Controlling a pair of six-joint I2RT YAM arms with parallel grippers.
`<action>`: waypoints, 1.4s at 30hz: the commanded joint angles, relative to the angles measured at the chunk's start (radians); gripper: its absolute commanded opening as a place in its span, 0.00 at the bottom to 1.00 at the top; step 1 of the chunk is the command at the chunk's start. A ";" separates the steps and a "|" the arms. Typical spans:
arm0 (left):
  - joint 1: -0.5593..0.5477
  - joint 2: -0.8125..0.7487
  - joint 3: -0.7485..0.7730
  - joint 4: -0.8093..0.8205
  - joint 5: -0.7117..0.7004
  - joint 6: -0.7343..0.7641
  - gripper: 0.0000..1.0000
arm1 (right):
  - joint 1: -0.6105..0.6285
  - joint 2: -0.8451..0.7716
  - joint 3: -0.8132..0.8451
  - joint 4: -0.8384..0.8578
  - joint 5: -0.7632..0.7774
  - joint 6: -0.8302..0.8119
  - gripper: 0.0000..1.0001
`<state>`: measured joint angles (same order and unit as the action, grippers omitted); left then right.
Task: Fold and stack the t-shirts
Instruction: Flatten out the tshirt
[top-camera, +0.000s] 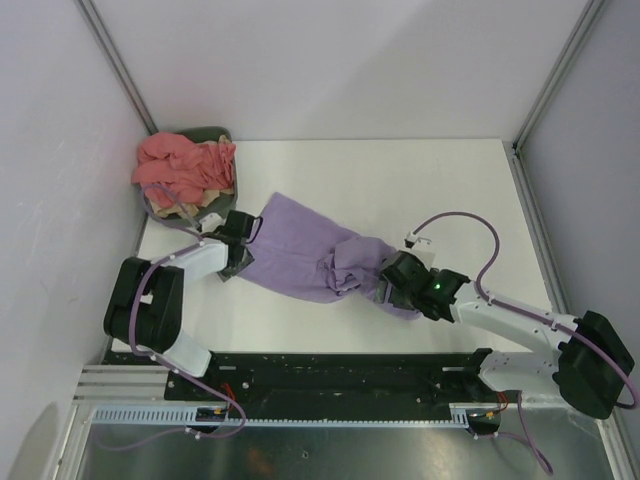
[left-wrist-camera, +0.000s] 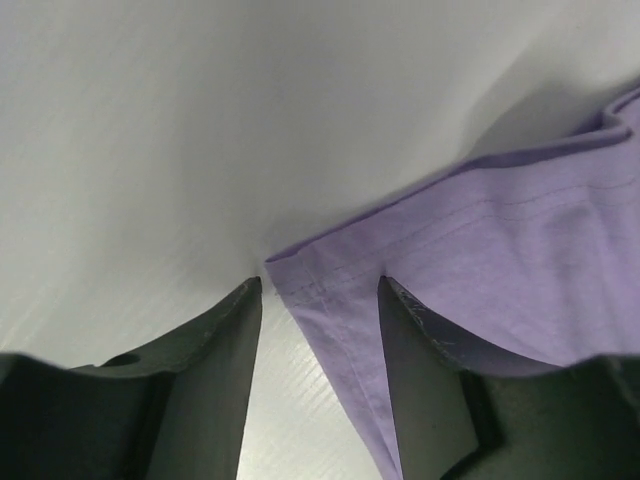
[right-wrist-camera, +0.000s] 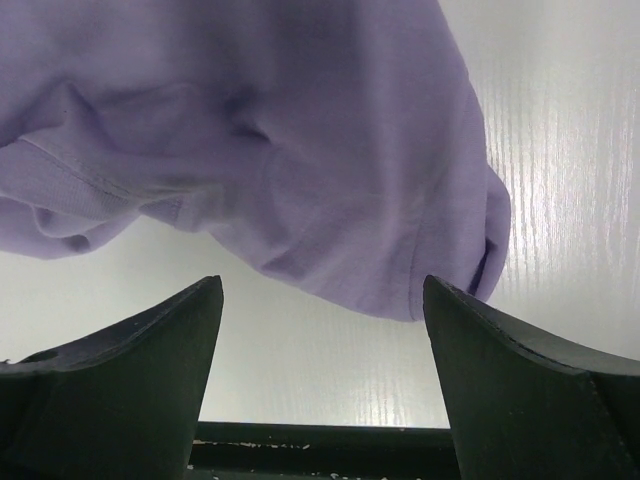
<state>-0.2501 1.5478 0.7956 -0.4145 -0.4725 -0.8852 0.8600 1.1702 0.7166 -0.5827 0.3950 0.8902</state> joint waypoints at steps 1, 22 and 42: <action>0.006 0.033 0.035 0.005 -0.057 -0.041 0.52 | -0.001 -0.028 -0.016 0.034 0.022 0.020 0.86; 0.006 -0.243 -0.014 -0.029 -0.013 0.116 0.00 | -0.169 0.154 -0.020 0.183 -0.072 -0.048 0.74; 0.010 -0.449 0.034 -0.125 -0.073 0.232 0.00 | -0.686 0.488 0.601 0.123 0.058 -0.329 0.05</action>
<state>-0.2501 1.1618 0.7937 -0.5163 -0.4747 -0.7044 0.2546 1.5578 1.1694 -0.4458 0.3714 0.6441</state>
